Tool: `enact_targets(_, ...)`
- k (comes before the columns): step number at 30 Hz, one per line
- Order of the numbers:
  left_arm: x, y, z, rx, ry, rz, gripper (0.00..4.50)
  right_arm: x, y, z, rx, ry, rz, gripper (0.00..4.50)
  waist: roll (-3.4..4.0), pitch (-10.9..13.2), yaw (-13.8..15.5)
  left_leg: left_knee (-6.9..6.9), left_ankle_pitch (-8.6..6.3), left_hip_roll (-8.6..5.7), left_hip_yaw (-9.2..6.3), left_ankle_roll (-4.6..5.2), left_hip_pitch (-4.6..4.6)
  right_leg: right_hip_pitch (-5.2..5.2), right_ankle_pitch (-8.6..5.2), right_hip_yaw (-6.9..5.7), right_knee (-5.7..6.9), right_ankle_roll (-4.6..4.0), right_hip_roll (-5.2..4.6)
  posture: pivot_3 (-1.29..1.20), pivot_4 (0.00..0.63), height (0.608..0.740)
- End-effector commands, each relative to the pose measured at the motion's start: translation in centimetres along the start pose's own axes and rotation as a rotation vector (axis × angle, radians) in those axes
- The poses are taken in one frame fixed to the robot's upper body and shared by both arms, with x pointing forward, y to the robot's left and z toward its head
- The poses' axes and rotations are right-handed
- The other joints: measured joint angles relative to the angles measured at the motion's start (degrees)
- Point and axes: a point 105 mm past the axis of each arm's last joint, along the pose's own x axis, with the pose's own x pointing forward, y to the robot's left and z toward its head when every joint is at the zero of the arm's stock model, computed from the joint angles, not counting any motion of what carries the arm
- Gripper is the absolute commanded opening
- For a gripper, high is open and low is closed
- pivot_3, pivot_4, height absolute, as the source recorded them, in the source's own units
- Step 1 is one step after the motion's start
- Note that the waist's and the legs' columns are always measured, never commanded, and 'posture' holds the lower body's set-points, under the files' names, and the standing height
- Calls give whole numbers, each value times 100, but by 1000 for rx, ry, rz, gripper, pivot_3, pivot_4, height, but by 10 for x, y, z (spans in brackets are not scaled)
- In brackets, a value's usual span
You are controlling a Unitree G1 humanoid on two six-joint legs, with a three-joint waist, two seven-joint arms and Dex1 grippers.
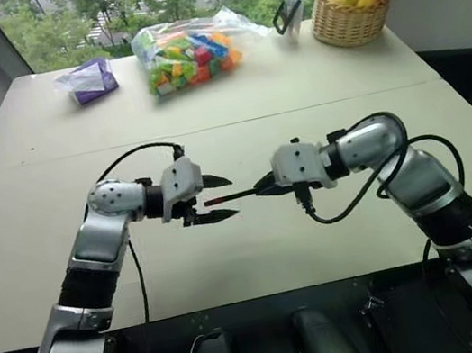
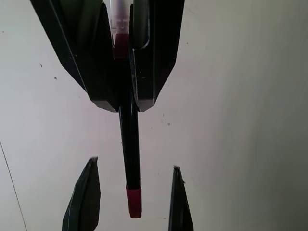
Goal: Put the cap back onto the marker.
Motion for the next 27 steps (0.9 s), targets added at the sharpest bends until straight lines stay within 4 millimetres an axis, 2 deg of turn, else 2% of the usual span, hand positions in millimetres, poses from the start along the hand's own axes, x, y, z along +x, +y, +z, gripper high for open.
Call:
enact_targets(1,-11,5,11,21,-27,66,4481,-21,-13,-8,1,19,-73,0,0,0,1,0,0,0,0,0,0,0,0,0,0,0,0,0,150,740)
enact_targets(5,-13,6,11,-2,-37,113,4481,-45,-25,-36,111,70,-190,0,-1,0,25,0,0,0,0,0,-1,0,0,0,-1,0,-1,0,150,740)
enact_targets(9,-8,7,14,-26,-64,139,4481,-76,-41,-68,219,149,-426,0,-1,0,20,0,0,-2,2,0,-2,0,0,1,-1,0,-4,0,150,740)
enact_targets(12,-1,7,14,-32,-73,137,4481,-100,-43,-91,375,204,-631,0,0,0,18,-1,0,-2,1,0,-2,0,0,1,-1,0,-3,0,150,740)
enact_targets(14,2,8,16,-41,-84,136,4481,-111,-37,-103,475,238,-746,0,-1,0,22,-2,0,-2,-1,0,-2,0,0,0,0,-1,-2,0,150,740)
enact_targets(18,4,15,23,-58,-121,141,4481,-128,-10,-121,718,298,-930,0,-1,0,23,-2,0,-2,-1,0,-3,-1,0,1,1,-1,-2,0,150,740)
enact_targets(22,2,21,32,-72,-160,144,4481,-136,9,-126,808,330,-1017,0,0,-1,-2,-1,0,-2,0,0,-1,-1,0,3,2,0,-1,0,150,740)
enact_targets(27,-8,25,58,-98,-252,118,4481,-138,15,-127,891,311,-1082,0,0,-1,-6,-1,0,-1,0,0,0,0,0,4,1,0,2,0,150,740)
